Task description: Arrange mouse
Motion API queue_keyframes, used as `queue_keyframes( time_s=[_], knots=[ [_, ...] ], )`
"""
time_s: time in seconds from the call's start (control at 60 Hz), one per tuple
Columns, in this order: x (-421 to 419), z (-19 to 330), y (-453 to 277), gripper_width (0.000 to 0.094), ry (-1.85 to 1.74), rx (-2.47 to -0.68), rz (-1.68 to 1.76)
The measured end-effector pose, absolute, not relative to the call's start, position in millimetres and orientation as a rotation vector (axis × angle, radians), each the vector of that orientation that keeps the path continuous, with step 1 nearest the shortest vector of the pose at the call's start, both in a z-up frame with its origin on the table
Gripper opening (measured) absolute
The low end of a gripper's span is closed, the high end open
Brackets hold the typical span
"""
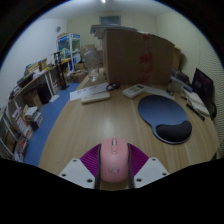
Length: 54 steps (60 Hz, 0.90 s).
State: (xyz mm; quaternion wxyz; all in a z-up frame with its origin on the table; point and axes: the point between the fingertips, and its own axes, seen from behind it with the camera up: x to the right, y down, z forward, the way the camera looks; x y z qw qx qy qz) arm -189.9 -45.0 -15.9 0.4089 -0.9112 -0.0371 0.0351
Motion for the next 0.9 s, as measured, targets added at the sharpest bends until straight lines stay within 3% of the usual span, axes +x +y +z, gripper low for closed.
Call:
queue_keyframes(
  time_s=[0.1,0.217,0.333,0.433,0.517,0.65,0.733,0.9],
  knots=[
    [-208.2,26.2,-52.3,0.0377,-0.133,-2.276,0.107],
    [-221.3,130.0,-27.2,0.0378,-0.181,-2.111,0.128],
    [-172.6,225.0,24.0,0.0375,-0.111,-1.944,0.072],
    [-97.9,250.0,74.4,0.0373,-0.087,-1.878,-0.02],
    [-42.9,219.0,112.0,0.0372,-0.055,-1.908,-0.058],
    [9.6,121.4,142.7,0.0373,-0.039,-2.067,-0.025],
    [14.8,61.4,146.5,0.0377,-0.035,-2.151,0.005],
    [8.4,-9.7,137.6,0.0378,-0.08,-2.258,0.036]
  ],
)
